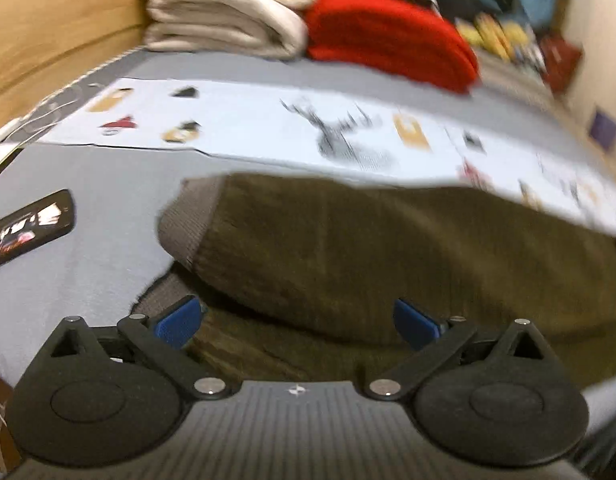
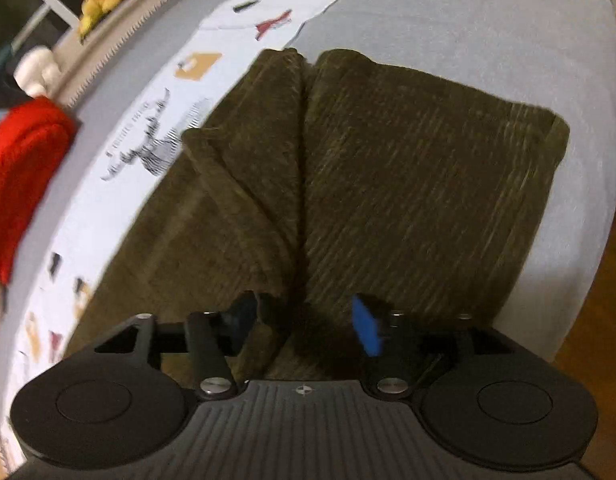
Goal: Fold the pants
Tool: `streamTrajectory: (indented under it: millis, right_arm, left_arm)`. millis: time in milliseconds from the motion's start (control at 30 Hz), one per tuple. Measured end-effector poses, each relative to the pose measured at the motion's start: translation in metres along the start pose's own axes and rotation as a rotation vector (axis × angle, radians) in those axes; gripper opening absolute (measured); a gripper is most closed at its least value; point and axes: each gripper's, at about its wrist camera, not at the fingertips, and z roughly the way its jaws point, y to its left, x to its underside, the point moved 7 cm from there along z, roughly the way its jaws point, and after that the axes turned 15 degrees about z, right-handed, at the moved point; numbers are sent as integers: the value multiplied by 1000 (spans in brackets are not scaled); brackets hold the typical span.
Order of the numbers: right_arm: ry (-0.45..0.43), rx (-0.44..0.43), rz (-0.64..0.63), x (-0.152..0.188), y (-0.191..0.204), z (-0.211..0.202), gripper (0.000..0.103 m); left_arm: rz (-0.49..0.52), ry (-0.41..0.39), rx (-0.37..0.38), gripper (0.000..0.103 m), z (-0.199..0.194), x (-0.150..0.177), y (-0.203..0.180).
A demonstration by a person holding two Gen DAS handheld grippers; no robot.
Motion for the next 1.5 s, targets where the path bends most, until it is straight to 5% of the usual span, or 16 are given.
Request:
streamTrajectory:
  millis: [167, 267, 367, 600, 867, 1500]
  right_arm:
    - [-62, -86, 6, -3, 7, -19, 66]
    - [-164, -117, 33, -10, 2, -23, 74]
    - [-149, -52, 41, -25, -6, -6, 74]
    - [-312, 95, -140, -52, -25, -7, 74]
    - [-330, 157, -83, -60, -60, -6, 74]
    - [-357, 174, -178, -52, -50, -10, 74]
  left_arm:
    - [-185, -20, -22, 103, 10, -12, 9]
    - [-194, -19, -41, 103, 11, -14, 6]
    - [-161, -18, -59, 103, 12, -17, -1]
    - [-145, 19, -33, 103, 27, -18, -15]
    - [-153, 58, -52, 103, 39, -24, -20]
    - [-213, 74, -139, 103, 34, -15, 8]
